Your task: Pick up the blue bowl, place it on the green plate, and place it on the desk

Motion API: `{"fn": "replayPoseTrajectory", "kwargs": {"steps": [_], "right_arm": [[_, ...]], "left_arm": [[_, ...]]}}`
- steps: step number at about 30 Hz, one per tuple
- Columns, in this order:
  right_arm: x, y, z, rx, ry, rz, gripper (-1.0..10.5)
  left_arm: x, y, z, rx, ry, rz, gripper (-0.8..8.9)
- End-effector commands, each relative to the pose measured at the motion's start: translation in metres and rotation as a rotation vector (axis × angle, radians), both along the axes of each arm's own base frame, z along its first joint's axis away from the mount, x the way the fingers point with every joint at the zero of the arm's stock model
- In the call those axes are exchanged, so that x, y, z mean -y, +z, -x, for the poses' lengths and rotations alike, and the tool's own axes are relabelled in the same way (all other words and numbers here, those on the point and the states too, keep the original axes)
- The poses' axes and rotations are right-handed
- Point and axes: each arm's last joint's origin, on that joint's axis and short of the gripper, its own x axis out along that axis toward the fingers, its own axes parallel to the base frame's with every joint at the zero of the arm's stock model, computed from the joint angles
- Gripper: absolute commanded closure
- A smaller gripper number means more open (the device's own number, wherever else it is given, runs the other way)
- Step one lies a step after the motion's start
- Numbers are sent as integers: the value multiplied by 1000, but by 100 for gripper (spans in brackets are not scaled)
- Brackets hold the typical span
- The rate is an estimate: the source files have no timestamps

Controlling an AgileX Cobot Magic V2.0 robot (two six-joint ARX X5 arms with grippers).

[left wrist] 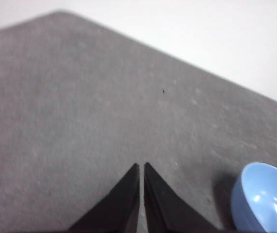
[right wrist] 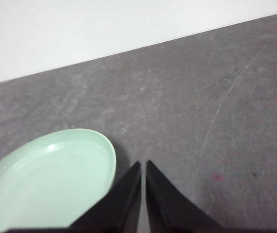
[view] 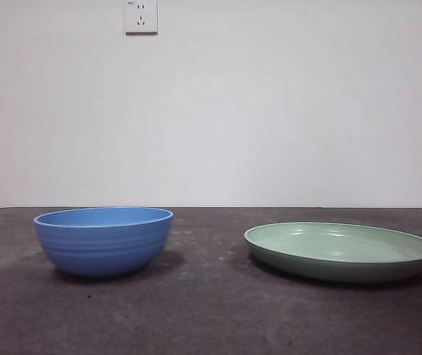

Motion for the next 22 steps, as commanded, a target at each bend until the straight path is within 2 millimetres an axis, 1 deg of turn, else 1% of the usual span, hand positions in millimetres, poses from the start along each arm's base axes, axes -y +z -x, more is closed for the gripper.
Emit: {"fn": "replayPoseTrajectory", "kwargs": {"steps": [1,5,8,12,15,22], "right_arm": [[0,22,4,71,-3,-35,935],[0,44,9,111,-5,-36,935],[-1,61,12,101,-5,-31,935],[-1,87,14,72,5,-5,935],[-2,106,12,25,51,27,935],[-5,135,-2,-154,219,88,935]], "left_arm": [[1,15,3,32,-15,13,799],[1,33,5,52,-27,13,799],[1,48,5,41,-31,10,798],[3,70,1,16,-95,-12,798],[4,88,-5,-14,-178,-42,799],[8,119,-22,-108,-359,-135,799]]}}
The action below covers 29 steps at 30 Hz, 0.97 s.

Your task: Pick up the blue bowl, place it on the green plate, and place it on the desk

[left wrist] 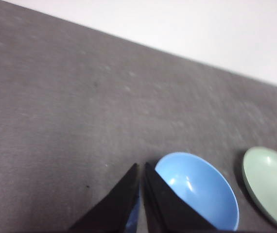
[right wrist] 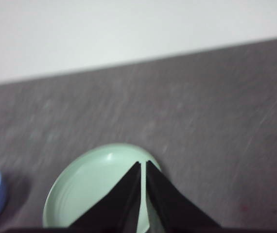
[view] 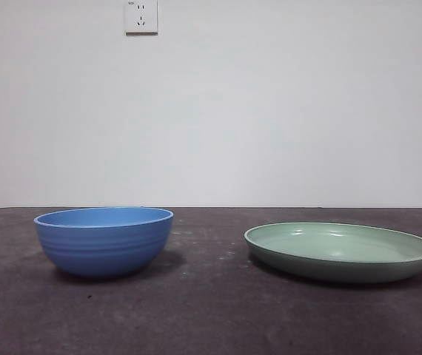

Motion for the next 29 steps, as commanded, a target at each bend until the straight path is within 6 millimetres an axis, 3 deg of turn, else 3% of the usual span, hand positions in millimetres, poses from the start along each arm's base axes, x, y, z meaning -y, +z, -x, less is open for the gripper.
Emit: {"fn": "replayPoseTrajectory", "kwargs": {"steps": [1,13,29], "right_arm": [[-1,12,-7,-41,80,61,935],[-14,36,-32,-329,374,176,935],[-42,34,-22,-444,627,226,935]], "left_arm": [[2,13,-7,0,-91,-78,799],[30,38,-28,-205,-446,-120,799],[53,38,-19,-295,-637,-133,799]]}}
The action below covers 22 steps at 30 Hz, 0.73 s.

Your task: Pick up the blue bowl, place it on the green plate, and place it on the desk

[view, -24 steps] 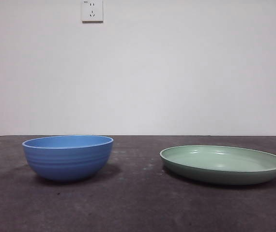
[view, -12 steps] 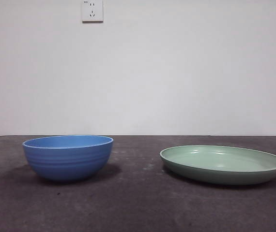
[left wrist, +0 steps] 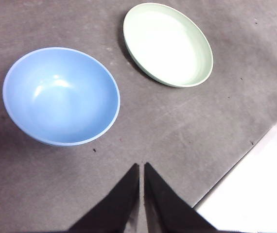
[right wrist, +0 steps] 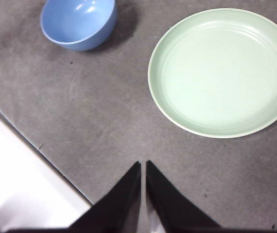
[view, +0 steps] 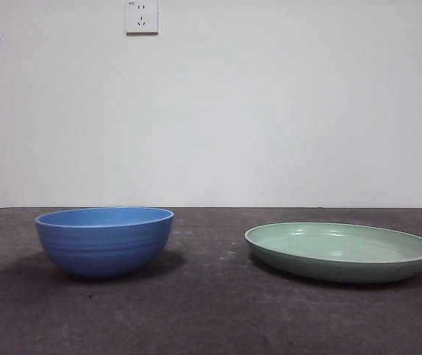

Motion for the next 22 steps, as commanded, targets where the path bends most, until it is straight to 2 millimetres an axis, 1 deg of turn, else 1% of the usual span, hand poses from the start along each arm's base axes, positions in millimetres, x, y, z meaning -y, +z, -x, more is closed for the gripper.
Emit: {"fn": "replayPoseTrajectory", "kwargs": {"steps": [1,4,7,8,9,11,12,13,14,15,22], "right_arm": [[-2,5,0,23,20,-2,935],[-2,5,0,23,19,-3,935],[-2,5,0,21,16,-5,933],[-2,5,0,21,16,-5,931],[-2,5,-1,20,16,-5,903],[-2,5,-1,15,8,-10,758],[-2,5,-1,13,3,-13,669],[-2,6,-1,14,3,-14,600],[-2,6,-1,14,3,-14,572],[-2,6,-1,14,3,-14,568],[-2,6,-1,14,3,-14,568]], "left_arm": [[1,5,-1,23,-17,3,799],[1,5,-1,22,-16,3,795],[1,5,-1,22,-16,3,774],[1,5,-1,22,-16,3,752],[1,5,-1,22,-16,3,702],[1,5,-1,22,-15,4,561],[1,6,-1,21,-14,4,487],[1,6,-1,22,-14,5,436],[1,6,-1,24,-14,5,422],[1,6,-1,24,-14,5,419],[1,6,-2,20,-11,6,413]]}}
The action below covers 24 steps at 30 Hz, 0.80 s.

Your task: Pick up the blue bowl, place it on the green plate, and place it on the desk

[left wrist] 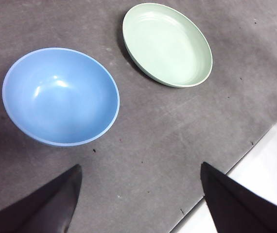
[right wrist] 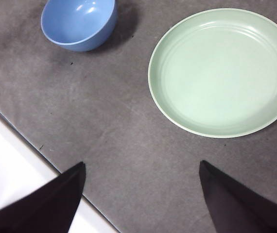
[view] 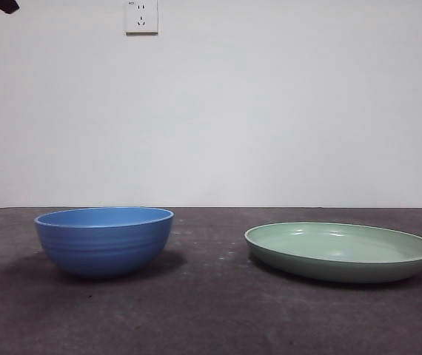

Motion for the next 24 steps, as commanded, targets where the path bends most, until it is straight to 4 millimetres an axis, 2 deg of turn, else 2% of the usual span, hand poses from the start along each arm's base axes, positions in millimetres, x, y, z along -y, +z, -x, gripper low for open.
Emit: {"fn": "replayPoseTrajectory", "kwargs": {"steps": [1,7,13,20,24], "right_arm": [[-1,6,-1,17,3,-11,568],[-1,6,-1,16,1,-12,568],[-1,6,-1,16,1,-12,568],[-1,6,-1,16,0,-12,568],[-1,6,-1,16,1,-12,568]], "left_arm": [[1,5,-2,20,-7,4,413],[1,4,-7,10,47,-24,414],[5,5,-22,-24,85,-60,416],[17,12,-59,-58,146,-157,416],[24,7,-87,-99,190,-232,416]]}}
